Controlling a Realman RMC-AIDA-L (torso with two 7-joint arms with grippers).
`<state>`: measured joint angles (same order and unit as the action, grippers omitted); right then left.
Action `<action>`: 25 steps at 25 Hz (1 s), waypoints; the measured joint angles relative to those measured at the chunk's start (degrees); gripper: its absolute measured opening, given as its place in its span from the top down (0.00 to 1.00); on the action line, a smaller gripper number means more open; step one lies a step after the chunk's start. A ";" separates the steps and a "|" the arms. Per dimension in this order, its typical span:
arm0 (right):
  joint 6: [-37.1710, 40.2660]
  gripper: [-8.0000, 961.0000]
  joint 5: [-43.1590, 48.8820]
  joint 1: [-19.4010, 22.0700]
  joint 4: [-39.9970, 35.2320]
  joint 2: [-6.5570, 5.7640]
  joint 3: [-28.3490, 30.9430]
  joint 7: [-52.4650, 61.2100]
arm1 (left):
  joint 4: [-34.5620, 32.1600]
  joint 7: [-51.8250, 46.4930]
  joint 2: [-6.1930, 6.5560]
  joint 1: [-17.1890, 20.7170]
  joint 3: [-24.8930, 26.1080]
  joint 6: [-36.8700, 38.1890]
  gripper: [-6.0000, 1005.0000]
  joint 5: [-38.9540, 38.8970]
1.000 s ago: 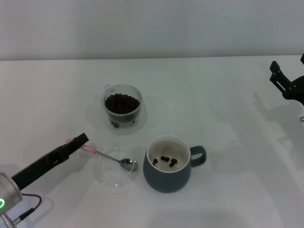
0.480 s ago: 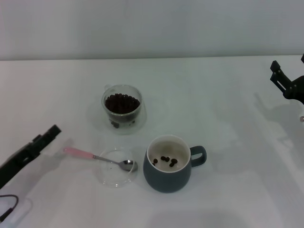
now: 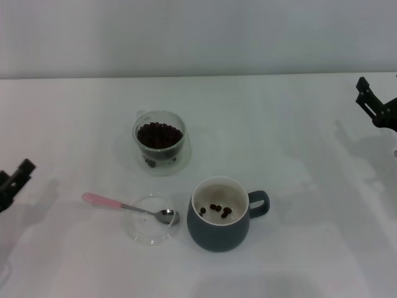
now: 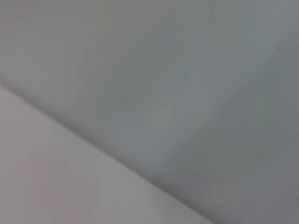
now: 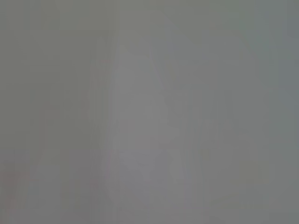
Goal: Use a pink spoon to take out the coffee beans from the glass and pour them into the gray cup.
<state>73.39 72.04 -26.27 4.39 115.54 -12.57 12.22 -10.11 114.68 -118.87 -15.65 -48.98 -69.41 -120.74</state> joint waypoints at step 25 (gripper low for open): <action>-7.20 0.10 -6.05 -2.25 -1.41 0.24 0.00 -0.61 | 3.73 41.47 -0.58 0.51 0.02 -6.03 0.14 -19.70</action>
<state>66.19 65.99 -28.52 2.98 115.78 -12.57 11.61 -6.37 156.15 -119.45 -15.14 -48.96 -75.44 -140.44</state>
